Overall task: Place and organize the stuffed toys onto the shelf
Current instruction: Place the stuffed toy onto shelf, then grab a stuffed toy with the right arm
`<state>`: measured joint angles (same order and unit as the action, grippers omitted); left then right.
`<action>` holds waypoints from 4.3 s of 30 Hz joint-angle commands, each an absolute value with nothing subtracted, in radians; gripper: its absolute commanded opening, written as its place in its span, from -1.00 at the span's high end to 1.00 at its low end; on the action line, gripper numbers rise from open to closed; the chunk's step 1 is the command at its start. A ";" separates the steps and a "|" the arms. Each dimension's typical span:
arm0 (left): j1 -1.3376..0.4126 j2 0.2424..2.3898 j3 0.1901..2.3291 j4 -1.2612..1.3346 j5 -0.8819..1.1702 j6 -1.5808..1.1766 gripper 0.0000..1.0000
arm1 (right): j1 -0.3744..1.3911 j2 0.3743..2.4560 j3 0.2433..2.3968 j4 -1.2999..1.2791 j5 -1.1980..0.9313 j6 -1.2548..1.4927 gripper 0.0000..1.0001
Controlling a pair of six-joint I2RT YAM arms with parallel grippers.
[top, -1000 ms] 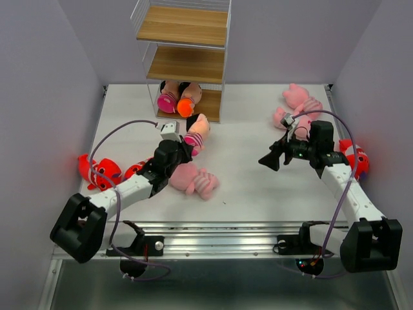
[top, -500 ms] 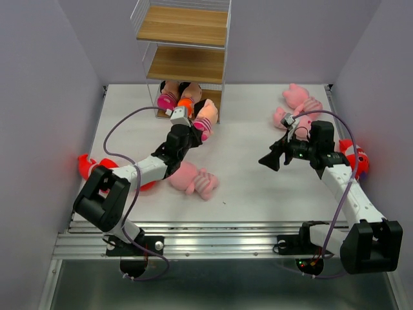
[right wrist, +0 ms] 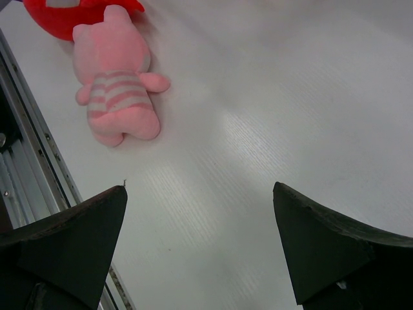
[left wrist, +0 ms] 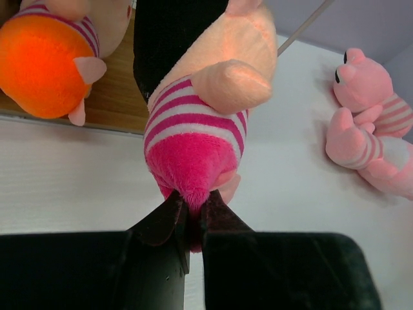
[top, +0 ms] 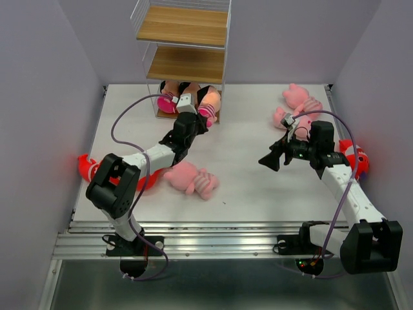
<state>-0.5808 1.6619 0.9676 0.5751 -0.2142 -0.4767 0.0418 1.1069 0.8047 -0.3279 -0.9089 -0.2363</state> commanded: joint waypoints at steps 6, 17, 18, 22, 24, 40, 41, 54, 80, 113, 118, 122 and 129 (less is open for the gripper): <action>-0.563 1.698 1.100 0.607 -0.242 -0.403 1.00 | 0.044 1.101 0.801 -0.282 -0.930 -0.247 -1.00; -0.552 1.798 1.183 0.647 -0.232 -0.342 1.00 | 0.044 1.101 0.802 -0.282 -0.930 -0.250 -1.00; -0.552 1.802 1.183 0.653 -0.236 -0.341 1.00 | 0.044 1.101 0.802 -0.284 -0.931 -0.250 -1.00; -0.552 1.830 1.186 0.698 -0.244 -0.334 1.00 | 0.044 1.103 0.801 -0.284 -0.930 -0.252 -1.00; -0.551 1.847 1.190 0.718 -0.241 -0.333 1.00 | 0.044 1.103 0.801 -0.282 -0.931 -0.253 -1.00; -0.537 1.933 1.252 0.767 -0.224 -0.268 1.00 | 0.044 1.112 0.799 -0.284 -0.936 -0.258 -1.00; -0.534 1.942 1.259 0.767 -0.221 -0.268 1.00 | 0.044 1.115 0.799 -0.282 -0.937 -0.259 -1.00; -0.515 2.026 1.342 0.750 -0.209 -0.271 1.00 | 0.044 1.120 0.799 -0.285 -0.939 -0.264 -1.00; -0.500 2.080 1.365 0.644 -0.198 -0.311 -0.13 | 0.044 1.126 0.799 -0.285 -0.931 -0.268 -1.00; -0.497 1.524 0.991 0.528 -0.063 -0.279 -0.86 | 0.044 1.132 0.818 -0.354 -0.949 -0.373 -1.00; -0.436 1.274 0.997 0.289 -0.029 -0.172 -0.93 | 0.044 1.140 0.838 -0.480 -1.092 -0.532 -1.00; -0.402 1.102 0.994 0.102 -0.124 -0.112 -0.98 | 0.044 1.135 0.859 -0.675 -1.251 -0.776 -1.00; -0.396 0.769 0.780 0.031 -0.244 -0.057 -0.98 | 0.090 1.208 0.910 -0.870 -1.220 -0.979 -1.00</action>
